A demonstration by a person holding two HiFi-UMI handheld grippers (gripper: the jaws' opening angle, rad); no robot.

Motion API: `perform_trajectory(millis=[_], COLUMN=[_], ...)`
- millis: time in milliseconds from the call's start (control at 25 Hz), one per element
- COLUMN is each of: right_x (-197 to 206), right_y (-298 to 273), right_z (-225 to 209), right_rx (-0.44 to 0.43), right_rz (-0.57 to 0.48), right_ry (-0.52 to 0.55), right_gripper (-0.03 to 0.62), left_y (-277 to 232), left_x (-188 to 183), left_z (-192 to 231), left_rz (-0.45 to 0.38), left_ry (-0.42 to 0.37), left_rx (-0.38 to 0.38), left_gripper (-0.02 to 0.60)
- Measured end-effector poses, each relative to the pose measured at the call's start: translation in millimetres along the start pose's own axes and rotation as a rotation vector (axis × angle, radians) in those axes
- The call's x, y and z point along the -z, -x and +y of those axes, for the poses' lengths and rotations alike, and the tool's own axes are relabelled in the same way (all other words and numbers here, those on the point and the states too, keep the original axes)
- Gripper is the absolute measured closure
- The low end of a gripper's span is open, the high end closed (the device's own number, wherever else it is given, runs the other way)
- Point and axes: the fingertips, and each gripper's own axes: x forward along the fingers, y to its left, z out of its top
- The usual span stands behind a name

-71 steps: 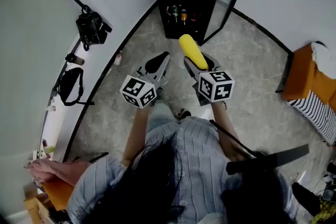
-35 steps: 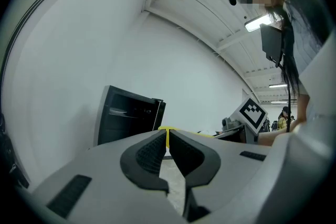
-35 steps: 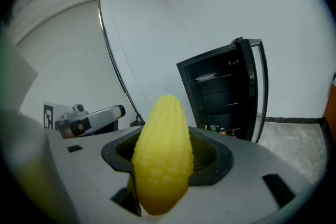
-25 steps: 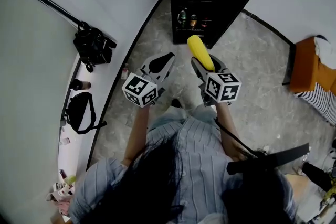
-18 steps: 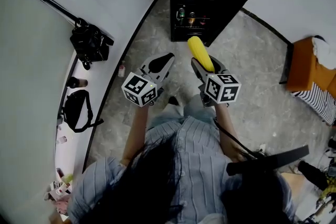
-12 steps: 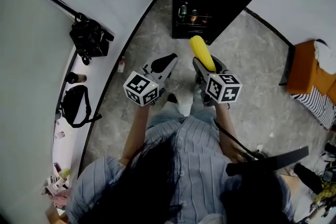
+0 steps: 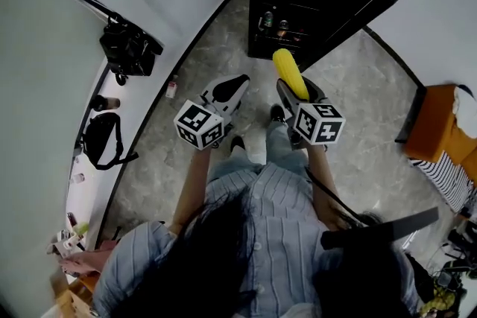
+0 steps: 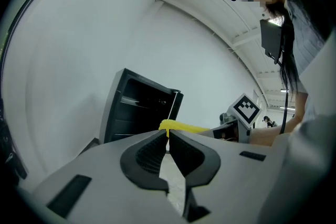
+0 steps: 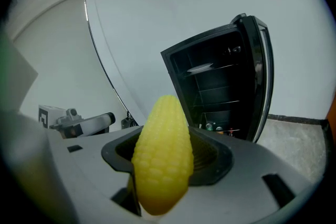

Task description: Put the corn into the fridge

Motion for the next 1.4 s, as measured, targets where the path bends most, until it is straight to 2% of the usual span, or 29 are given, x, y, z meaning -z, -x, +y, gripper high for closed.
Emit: perform_trajectory(millis=[200,480,720,960,1400], right_x=[-24,-37,-41,-39,-55], right_y=[-24,-52,-72,-97,-179], right_z=[-44,-95,-125,-154,-185], right_rx=[-0.039,-0.078,-0.102,-0.093,-0.098], right_rz=[0.046,0.109,0.14,0.166,0.129], right_ry=[0.023,0.014,0.036,0.04,0.147], right_gripper=[0.349,0.349,0.349,0.349,0.35], left_y=[-54,-105,-128,-156,-190], left_x=[1,15,31,38,64], left_z=[11,16,27,42,60], left_rz=[0.008,0.042,0.075,0.101,0.091], left_ry=[0.033,0.088,0.067,0.022,0.035], left_rx=[-0.041,-0.085,-0.116,-0.101,-0.07], left_gripper=[0.573,0.572,0.572,0.572,0.572])
